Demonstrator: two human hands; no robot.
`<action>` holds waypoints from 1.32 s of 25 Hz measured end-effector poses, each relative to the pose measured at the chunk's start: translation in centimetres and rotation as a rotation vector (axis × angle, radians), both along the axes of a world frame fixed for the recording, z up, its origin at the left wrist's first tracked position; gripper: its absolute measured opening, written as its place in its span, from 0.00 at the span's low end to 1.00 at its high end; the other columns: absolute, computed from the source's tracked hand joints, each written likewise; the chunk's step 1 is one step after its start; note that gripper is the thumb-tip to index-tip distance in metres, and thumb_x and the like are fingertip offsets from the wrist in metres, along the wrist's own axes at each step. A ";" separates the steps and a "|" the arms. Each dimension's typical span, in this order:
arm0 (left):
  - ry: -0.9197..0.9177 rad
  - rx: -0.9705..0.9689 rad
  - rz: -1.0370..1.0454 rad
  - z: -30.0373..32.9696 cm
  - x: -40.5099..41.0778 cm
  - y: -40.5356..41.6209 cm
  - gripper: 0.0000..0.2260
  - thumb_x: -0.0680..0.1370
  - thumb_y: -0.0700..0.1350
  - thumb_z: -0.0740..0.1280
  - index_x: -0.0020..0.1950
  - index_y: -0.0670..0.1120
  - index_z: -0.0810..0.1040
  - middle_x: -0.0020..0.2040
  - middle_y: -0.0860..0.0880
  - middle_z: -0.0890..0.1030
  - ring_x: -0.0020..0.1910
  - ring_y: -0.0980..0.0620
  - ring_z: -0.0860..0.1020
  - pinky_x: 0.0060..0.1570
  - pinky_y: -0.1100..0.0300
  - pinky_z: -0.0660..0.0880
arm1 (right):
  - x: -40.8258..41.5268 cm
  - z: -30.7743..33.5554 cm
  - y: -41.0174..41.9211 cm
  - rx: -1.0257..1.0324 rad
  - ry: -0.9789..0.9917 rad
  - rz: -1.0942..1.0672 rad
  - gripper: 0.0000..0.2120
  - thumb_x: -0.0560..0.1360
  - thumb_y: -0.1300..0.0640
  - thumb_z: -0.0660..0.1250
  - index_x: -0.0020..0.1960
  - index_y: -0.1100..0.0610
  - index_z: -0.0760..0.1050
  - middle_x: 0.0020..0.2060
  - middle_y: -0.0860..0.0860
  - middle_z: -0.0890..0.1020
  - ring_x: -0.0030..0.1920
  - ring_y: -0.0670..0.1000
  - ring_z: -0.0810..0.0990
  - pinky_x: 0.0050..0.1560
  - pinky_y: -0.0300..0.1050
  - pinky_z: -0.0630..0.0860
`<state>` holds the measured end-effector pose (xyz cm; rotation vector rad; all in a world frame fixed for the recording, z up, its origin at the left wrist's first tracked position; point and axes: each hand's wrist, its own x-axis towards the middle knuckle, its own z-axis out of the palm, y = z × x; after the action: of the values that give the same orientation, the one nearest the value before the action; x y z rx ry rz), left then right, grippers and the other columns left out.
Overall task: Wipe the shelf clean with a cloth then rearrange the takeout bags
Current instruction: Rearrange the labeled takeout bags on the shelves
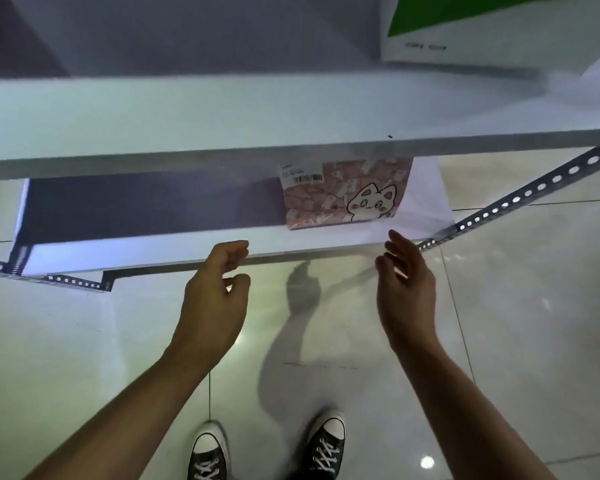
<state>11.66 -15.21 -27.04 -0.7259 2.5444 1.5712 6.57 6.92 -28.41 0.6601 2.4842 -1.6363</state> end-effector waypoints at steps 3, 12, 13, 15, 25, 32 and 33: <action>-0.020 -0.025 0.011 -3.3 -3.2 1.1 0.21 0.80 0.35 0.59 0.70 0.52 0.72 0.66 0.55 0.76 0.66 0.55 0.73 0.62 0.59 0.71 | -3.8 -2.9 2.7 -0.028 -0.001 0.010 0.23 0.82 0.60 0.62 0.76 0.48 0.69 0.68 0.46 0.77 0.65 0.45 0.76 0.66 0.45 0.72; -0.125 0.129 0.123 -8.0 -11.2 5.2 0.26 0.82 0.42 0.61 0.79 0.54 0.58 0.77 0.53 0.64 0.73 0.51 0.66 0.69 0.57 0.64 | -12.3 -7.7 5.5 -0.108 0.006 0.071 0.29 0.83 0.60 0.61 0.82 0.51 0.56 0.78 0.51 0.65 0.75 0.52 0.68 0.72 0.47 0.67; -0.117 0.161 0.146 -7.9 -11.9 5.4 0.26 0.83 0.43 0.60 0.79 0.54 0.57 0.77 0.54 0.64 0.73 0.51 0.66 0.68 0.59 0.63 | -13.1 -7.4 5.4 -0.121 -0.003 0.082 0.29 0.84 0.59 0.61 0.82 0.51 0.55 0.79 0.51 0.64 0.76 0.52 0.66 0.70 0.45 0.66; -0.098 0.184 0.152 -7.7 -13.2 5.4 0.25 0.83 0.42 0.60 0.79 0.54 0.59 0.76 0.54 0.65 0.70 0.51 0.68 0.68 0.58 0.65 | -14.4 -6.8 5.4 -0.115 -0.035 0.128 0.28 0.84 0.56 0.60 0.82 0.50 0.54 0.79 0.51 0.64 0.76 0.52 0.66 0.68 0.46 0.67; -0.068 0.220 0.107 -6.9 -11.4 5.7 0.23 0.79 0.36 0.63 0.71 0.54 0.67 0.63 0.54 0.75 0.56 0.57 0.75 0.58 0.54 0.77 | -11.7 -6.7 5.9 -0.204 -0.033 0.138 0.23 0.81 0.59 0.62 0.74 0.46 0.68 0.63 0.49 0.81 0.60 0.49 0.81 0.51 0.44 0.76; -0.087 0.215 0.085 -4.0 -4.3 4.7 0.23 0.78 0.38 0.67 0.70 0.53 0.68 0.61 0.54 0.78 0.58 0.53 0.78 0.52 0.56 0.78 | -3.8 -3.1 5.6 -0.245 -0.148 0.095 0.19 0.81 0.54 0.65 0.71 0.45 0.70 0.60 0.50 0.83 0.58 0.49 0.83 0.43 0.41 0.75; -0.090 0.228 0.067 -3.3 -3.0 4.6 0.22 0.78 0.39 0.67 0.70 0.53 0.68 0.61 0.54 0.78 0.59 0.53 0.78 0.49 0.59 0.76 | -2.5 -2.4 5.6 -0.252 -0.165 0.082 0.18 0.81 0.55 0.64 0.71 0.46 0.70 0.61 0.51 0.82 0.58 0.50 0.82 0.43 0.41 0.74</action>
<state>8.69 -10.62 -30.30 -0.8396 2.2526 1.7680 4.02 12.52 -30.85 0.6236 2.1171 -1.7473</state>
